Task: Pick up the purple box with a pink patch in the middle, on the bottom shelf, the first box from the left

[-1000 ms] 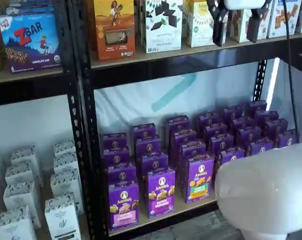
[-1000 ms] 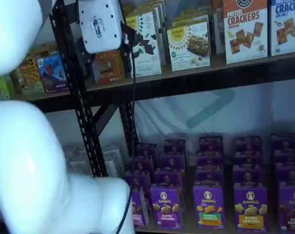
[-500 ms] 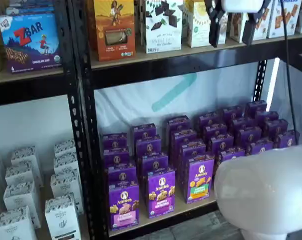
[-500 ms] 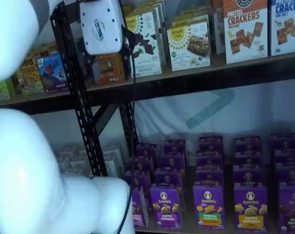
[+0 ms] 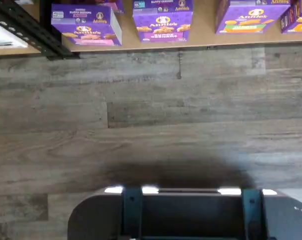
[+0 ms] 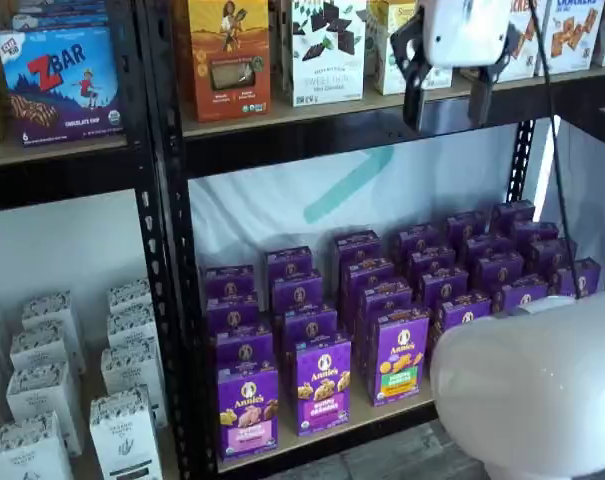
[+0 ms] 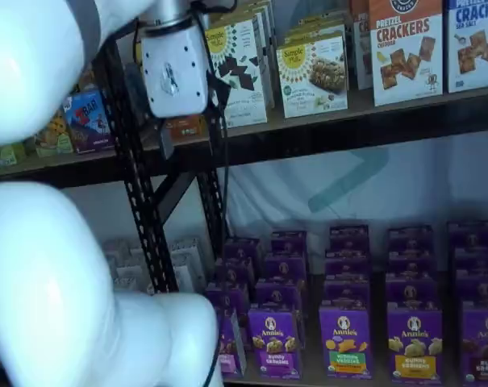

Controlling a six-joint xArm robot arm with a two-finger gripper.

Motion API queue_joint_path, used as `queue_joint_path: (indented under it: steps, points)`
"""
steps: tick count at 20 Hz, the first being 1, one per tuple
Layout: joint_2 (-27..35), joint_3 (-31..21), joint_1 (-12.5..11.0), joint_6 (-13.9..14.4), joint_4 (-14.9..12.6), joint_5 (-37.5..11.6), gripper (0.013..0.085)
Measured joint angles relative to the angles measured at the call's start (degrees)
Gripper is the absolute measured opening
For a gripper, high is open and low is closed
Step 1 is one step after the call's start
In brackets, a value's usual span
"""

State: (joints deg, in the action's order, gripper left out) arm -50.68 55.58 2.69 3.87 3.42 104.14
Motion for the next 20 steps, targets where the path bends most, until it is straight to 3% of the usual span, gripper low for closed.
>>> queue_joint_path:
  steps: [3,8,20]
  points:
    - [-1.0,-3.7,1.4,1.1,-0.3,-4.4,0.0850]
    - [-0.6,-8.5,1.7,1.6,1.4,-8.5,0.0850]
    - [0.0,-19.4,3.0,1.9,2.1,-20.8,0.0850]
